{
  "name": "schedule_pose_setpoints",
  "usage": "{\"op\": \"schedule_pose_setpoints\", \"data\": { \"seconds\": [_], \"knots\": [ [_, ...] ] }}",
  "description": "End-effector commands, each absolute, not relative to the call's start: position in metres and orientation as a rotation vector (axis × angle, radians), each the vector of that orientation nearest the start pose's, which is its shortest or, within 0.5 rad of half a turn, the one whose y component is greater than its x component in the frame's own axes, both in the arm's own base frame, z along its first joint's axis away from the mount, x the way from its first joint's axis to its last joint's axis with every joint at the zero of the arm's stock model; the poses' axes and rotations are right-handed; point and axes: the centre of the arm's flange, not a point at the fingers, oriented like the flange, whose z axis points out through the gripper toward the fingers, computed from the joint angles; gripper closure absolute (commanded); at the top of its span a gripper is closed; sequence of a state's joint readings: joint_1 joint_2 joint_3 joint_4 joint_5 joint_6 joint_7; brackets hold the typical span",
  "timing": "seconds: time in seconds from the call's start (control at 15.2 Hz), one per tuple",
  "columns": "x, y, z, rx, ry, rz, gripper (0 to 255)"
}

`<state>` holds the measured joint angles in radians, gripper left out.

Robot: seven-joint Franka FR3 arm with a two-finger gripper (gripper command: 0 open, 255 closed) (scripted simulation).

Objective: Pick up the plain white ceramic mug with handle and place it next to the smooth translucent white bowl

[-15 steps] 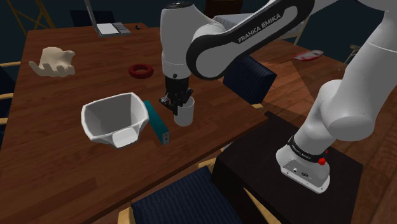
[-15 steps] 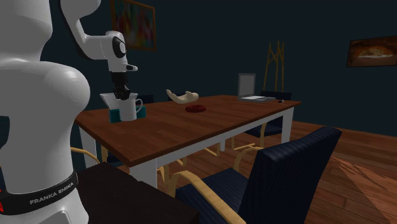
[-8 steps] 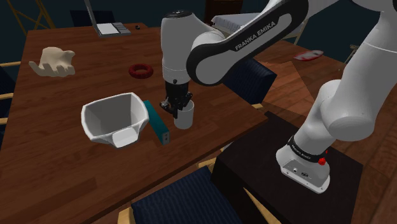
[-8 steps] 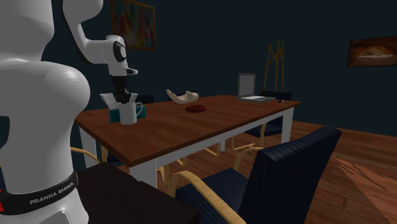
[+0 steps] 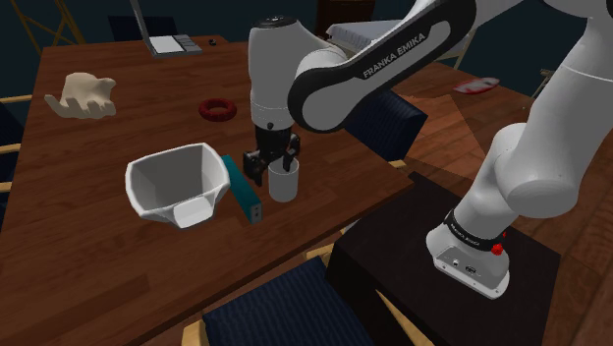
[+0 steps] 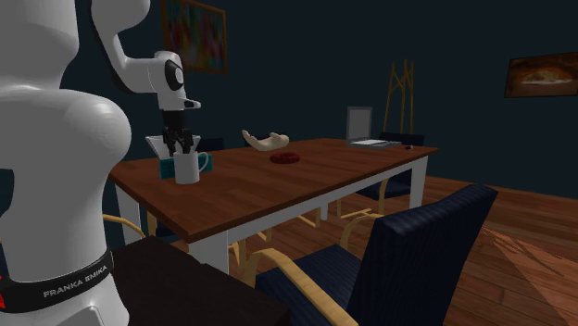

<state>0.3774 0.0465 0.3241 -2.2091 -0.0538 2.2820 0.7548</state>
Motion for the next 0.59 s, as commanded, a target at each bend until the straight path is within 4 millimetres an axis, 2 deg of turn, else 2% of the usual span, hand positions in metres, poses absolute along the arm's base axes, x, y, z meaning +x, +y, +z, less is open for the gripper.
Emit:
{"op": "schedule_pose_setpoints", "data": {
  "seconds": [0.0,0.07,0.33,0.53],
  "knots": [
    [0.412,0.345,0.363,-3.141,0.031,-0.062,0],
    [0.412,0.345,0.363,-3.141,0.031,-0.062,0],
    [0.41,0.345,0.412,-3.141,0.031,-0.062,0],
    [0.41,0.345,0.412,-3.141,0.031,-0.062,0]
  ]
}}
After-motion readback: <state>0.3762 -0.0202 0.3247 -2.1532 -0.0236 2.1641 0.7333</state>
